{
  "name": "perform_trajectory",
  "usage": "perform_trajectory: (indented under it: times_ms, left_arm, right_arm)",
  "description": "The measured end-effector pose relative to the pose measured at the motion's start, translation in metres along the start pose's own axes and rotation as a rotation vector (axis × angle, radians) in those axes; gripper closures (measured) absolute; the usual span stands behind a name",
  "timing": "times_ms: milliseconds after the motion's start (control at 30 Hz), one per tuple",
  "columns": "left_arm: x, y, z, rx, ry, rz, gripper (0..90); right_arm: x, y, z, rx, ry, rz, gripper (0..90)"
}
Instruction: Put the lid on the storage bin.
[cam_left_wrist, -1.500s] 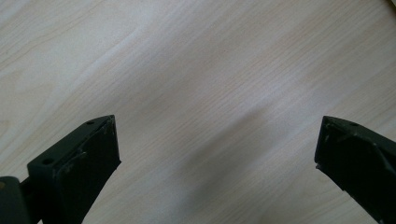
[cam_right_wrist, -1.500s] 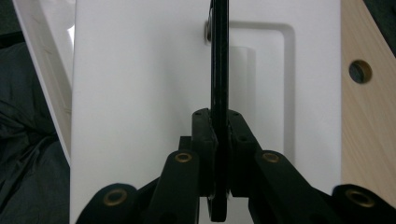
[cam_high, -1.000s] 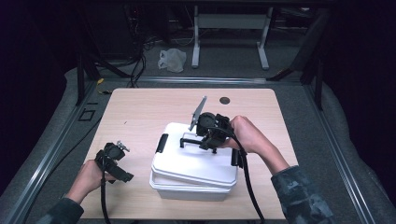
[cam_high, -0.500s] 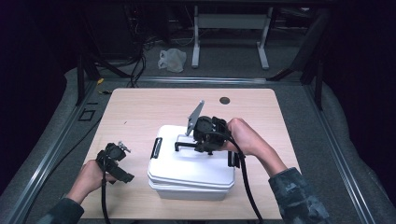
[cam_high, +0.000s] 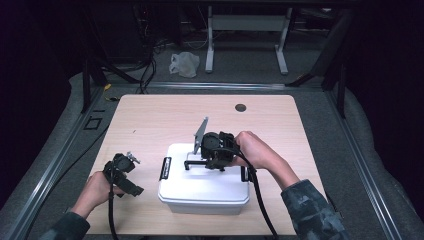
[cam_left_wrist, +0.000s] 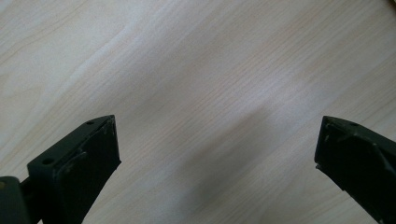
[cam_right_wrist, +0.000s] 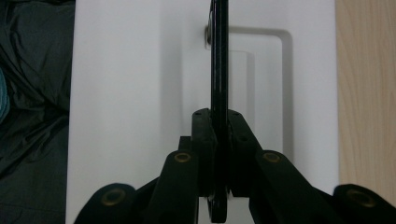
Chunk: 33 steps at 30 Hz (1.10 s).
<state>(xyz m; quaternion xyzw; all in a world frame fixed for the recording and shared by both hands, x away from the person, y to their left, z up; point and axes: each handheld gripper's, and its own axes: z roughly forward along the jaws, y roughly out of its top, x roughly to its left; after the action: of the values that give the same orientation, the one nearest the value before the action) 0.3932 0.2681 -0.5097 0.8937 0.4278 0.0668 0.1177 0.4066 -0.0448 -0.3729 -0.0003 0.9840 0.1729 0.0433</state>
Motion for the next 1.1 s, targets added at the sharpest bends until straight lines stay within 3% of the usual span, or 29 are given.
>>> perform_trajectory:
  times_ms: [167,200,300,333,367,400,500,600,700,733,800,833,867,1000,1033,1100]
  left_arm:
    - [0.0,0.0,0.0,0.0,0.0,0.001,0.0]
    - [0.0,0.0,0.0,0.0,0.0,0.002,0.1]
    - [-0.001,0.0,-0.001,-0.005,0.002,0.007,0.1]
    - [-0.001,0.0,-0.001,-0.005,0.002,0.007,0.2]
    - [0.0,0.0,-0.001,-0.005,0.003,0.008,0.1]
    - [0.0,0.0,-0.001,-0.005,0.003,0.008,0.1]
    - [0.001,-0.001,0.0,-0.005,0.001,0.002,0.1]
    - [0.001,-0.001,0.0,-0.006,0.001,0.005,0.1]
    - [0.002,-0.001,-0.001,-0.006,0.003,0.0,0.1]
    - [0.002,-0.001,-0.001,-0.006,0.003,0.0,0.1]
    - [0.002,-0.001,0.0,-0.005,0.004,0.001,0.1]
    - [0.002,-0.001,-0.001,-0.005,0.005,0.002,0.1]
    - [0.001,-0.001,-0.001,-0.004,0.006,0.002,0.1]
    - [0.001,-0.001,0.0,-0.005,0.006,0.004,0.2]
    - [0.002,-0.001,0.001,-0.005,0.007,0.004,0.1]
    - [0.002,-0.001,0.001,-0.006,0.009,0.002,0.1]
  right_arm:
    - [0.0,-0.002,0.001,-0.017,-0.005,0.015,80.3]
    - [0.0,-0.003,-0.001,-0.023,-0.007,0.023,67.9]
    - [0.003,-0.005,-0.004,-0.027,-0.018,0.035,52.9]
    - [0.003,-0.005,-0.004,-0.027,-0.018,0.035,52.9]
    - [0.005,-0.008,-0.009,-0.031,-0.025,0.051,43.2]
    - [0.005,-0.008,-0.009,-0.031,-0.025,0.051,43.2]
    - [0.01,-0.02,-0.026,-0.075,-0.059,0.092,26.9]
    - [0.013,-0.03,-0.036,-0.093,-0.076,0.118,21.9]
    - [0.023,-0.059,-0.055,-0.125,-0.124,0.193,14.9]
    - [0.023,-0.059,-0.055,-0.125,-0.124,0.193,14.9]
    - [0.028,-0.077,-0.062,-0.138,-0.147,0.229,12.4]
    - [0.034,-0.098,-0.066,-0.146,-0.167,0.279,10.1]
    - [0.034,-0.098,-0.066,-0.146,-0.167,0.279,10.1]
    - [0.043,-0.143,-0.064,-0.136,-0.201,0.388,8.0]
    - [0.048,-0.165,-0.056,-0.125,-0.208,0.447,7.5]
    - [0.05,-0.186,-0.042,-0.098,-0.215,0.514,5.5]
